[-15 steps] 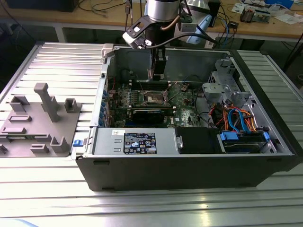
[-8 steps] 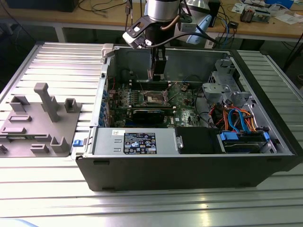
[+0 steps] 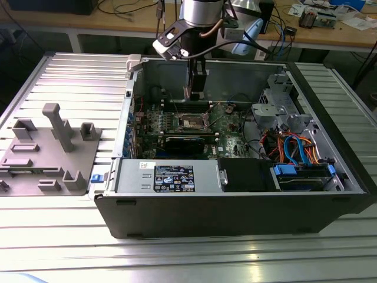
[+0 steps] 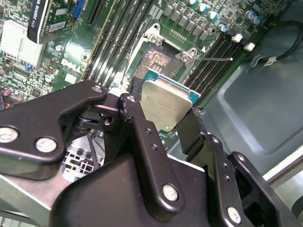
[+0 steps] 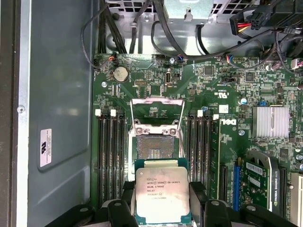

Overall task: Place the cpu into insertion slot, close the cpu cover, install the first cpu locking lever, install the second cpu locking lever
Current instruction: 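Place the cpu into insertion slot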

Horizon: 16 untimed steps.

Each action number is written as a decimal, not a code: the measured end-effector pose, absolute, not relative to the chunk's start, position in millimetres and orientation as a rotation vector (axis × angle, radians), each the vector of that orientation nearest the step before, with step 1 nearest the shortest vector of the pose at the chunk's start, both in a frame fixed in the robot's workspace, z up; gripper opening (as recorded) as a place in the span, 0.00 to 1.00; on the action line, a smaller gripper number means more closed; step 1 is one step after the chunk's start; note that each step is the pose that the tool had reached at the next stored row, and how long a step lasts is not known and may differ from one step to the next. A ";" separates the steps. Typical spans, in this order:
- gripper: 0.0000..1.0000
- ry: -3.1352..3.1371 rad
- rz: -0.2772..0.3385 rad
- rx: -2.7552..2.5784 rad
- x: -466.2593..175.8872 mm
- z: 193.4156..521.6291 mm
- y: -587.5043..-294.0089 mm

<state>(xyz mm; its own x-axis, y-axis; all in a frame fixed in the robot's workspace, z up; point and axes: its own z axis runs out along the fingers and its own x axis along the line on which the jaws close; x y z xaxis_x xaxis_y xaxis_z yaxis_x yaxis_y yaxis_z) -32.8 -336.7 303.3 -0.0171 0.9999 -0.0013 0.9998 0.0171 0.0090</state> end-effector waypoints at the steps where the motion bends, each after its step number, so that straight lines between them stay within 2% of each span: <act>1: 0.54 2.234 0.006 2.196 -32.8 302.7 -335.6; 16: 0.54 2.233 0.004 2.195 -32.8 295.6 -334.3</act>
